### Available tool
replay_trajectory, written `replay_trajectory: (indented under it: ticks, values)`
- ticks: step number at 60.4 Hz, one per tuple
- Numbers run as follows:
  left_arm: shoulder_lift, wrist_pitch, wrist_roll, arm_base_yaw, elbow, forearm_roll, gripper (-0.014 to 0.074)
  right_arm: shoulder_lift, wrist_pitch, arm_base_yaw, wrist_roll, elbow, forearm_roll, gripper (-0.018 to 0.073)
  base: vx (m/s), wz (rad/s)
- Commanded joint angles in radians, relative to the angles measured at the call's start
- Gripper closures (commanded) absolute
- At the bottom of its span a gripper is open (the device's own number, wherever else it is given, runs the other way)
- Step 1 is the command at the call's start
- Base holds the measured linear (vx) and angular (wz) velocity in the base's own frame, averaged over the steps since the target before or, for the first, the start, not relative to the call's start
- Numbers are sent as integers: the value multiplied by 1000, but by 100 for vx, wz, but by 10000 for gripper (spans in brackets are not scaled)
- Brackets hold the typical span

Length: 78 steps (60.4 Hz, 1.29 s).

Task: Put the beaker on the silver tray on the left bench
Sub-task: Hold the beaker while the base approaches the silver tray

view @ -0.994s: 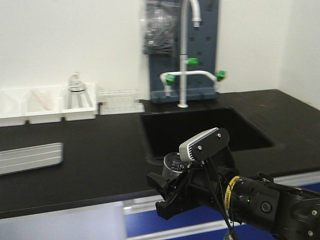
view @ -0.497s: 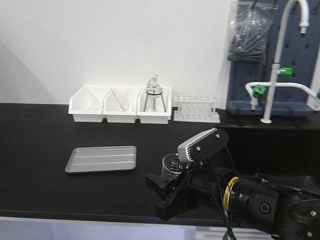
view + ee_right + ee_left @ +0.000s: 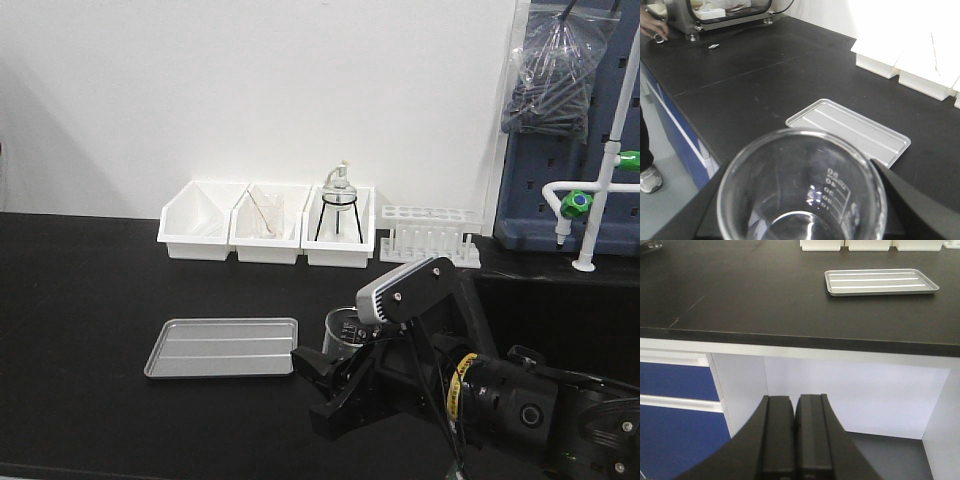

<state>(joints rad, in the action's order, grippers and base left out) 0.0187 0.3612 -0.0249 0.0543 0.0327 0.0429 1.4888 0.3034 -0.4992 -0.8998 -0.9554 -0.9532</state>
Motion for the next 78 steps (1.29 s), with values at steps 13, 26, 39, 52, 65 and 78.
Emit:
replay_trajectory:
  ticks: [13, 26, 39, 52, 65, 78]
  values:
    - [7, -79, 0, 0, 20, 8, 595, -39, 44, 3, 1, -31, 18, 571, 16, -1]
    - [7, -79, 0, 0, 20, 8, 595, -39, 44, 3, 1, -31, 18, 571, 13, 0]
    - [7, -79, 0, 0, 20, 8, 595, -39, 47, 3, 1, -31, 18, 571, 9, -1]
    - [7, -79, 0, 0, 20, 8, 595, -39, 47, 3, 1, -31, 18, 571, 6, -2]
    - [7, -79, 0, 0, 20, 8, 595, -39, 47, 3, 1, -31, 18, 571, 2, -3]
    - [7, -79, 0, 0, 20, 8, 595, -39, 49, 3, 1, -31, 18, 571, 0, 0]
